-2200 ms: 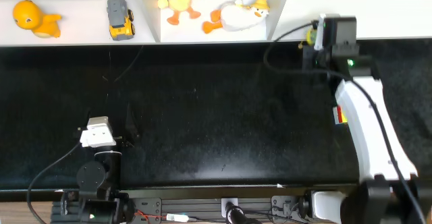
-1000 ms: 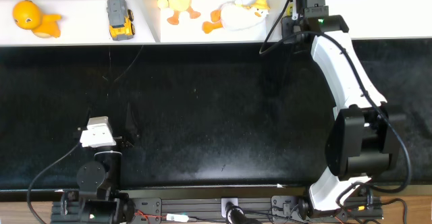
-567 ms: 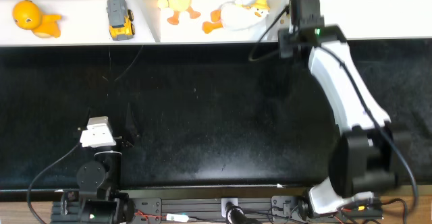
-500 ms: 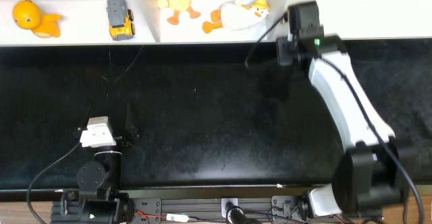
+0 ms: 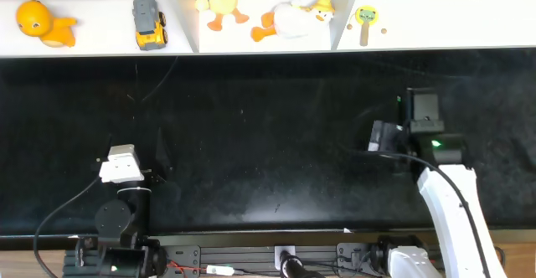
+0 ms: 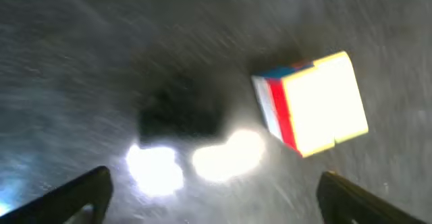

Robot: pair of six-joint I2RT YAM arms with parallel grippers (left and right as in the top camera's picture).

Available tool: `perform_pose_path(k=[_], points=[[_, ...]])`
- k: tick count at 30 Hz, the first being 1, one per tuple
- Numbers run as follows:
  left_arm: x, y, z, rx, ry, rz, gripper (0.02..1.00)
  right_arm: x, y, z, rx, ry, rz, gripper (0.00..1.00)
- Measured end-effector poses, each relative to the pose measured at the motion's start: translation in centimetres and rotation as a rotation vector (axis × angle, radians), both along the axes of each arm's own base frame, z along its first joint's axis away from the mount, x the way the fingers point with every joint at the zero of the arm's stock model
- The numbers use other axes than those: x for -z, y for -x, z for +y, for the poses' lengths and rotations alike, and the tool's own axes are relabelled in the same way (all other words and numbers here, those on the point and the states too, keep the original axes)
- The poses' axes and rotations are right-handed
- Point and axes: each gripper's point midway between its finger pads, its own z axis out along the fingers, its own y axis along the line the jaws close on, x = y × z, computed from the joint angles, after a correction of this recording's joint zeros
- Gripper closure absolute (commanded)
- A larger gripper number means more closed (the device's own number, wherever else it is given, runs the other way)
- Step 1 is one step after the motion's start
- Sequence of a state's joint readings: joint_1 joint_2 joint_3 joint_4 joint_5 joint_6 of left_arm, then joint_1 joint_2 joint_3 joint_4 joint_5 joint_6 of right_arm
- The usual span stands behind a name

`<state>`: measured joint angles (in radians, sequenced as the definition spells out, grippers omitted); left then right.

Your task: Store Toys

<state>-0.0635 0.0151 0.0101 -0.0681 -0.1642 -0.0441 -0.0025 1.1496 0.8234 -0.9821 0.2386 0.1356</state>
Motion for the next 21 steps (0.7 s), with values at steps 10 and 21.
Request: perform_pose_path(k=[10, 21], points=[[0.0, 0.0, 0.0, 0.0, 0.0, 0.0, 0.02, -0.4, 0.8, -1.7, 0.094, -0.007, -0.018, 0.003], [0.0, 0.0, 0.0, 0.0, 0.0, 0.0, 0.023, -0.6, 0.8, -1.7, 0.096, -0.007, -0.031, 0.007]])
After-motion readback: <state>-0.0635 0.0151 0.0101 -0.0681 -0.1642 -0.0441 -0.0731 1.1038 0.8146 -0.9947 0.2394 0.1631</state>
